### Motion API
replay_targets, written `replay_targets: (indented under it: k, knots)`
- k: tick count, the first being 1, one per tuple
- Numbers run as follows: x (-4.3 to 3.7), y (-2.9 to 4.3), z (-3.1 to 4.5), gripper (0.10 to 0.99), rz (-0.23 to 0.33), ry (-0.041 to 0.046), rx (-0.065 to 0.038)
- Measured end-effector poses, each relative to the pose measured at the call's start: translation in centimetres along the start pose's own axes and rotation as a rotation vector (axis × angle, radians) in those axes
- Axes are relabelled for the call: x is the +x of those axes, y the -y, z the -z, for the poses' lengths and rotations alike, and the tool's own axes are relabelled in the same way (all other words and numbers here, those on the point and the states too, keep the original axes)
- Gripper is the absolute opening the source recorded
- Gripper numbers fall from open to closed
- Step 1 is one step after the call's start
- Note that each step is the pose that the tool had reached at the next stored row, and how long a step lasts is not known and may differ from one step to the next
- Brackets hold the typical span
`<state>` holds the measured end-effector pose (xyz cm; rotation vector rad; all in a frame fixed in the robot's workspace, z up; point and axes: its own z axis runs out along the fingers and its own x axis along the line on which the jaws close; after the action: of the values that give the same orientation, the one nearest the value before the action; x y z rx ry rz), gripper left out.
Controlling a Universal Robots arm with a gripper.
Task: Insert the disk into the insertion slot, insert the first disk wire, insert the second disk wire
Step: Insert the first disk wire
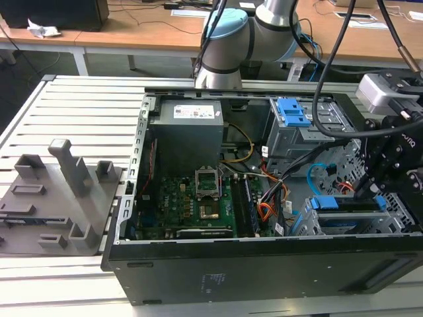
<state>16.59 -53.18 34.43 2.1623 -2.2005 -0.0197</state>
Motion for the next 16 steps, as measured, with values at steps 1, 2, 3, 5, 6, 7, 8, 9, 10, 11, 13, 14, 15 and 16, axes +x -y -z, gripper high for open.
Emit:
replay_targets:
  k: [1,2,3,5,6,7,8,9,10,11,13,14,15,16]
  knots:
    - [0.0,0.03,-0.05,0.165,0.0,0.0002,0.0]
    - [0.0,0.07,-0.1,0.165,0.0,0.0,0.0]
    - [0.0,0.09,-0.12,0.165,0.0,-0.0001,0.0]
    - [0.0,0.2,-0.2,0.165,0.0,0.0,0.0]
    - [0.0,0.24,-0.26,0.165,0.0,0.0002,0.0]
    - [0.0,0.28,-0.32,0.165,0.0,0.0001,0.0]
    - [0.01,0.32,-0.4,0.165,0.0,-0.0002,0.0]
    - [0.02,0.37,-0.53,0.165,0.0,-0.0007,0.0]
    - [0.02,0.38,-0.58,0.165,0.0,-0.0006,0.0]
    - [0.02,0.39,-0.61,0.165,0.0,-0.0004,0.0]
    - [0.01,0.41,-0.65,0.165,0.0,-0.0003,0.0]
    - [0.01,0.42,-0.67,0.165,0.0,-0.0003,0.0]
    - [0.01,0.42,-0.68,0.165,0.0,-0.0002,0.0]
    - [0.01,0.42,-0.68,0.165,0.0,-0.0001,0.0]
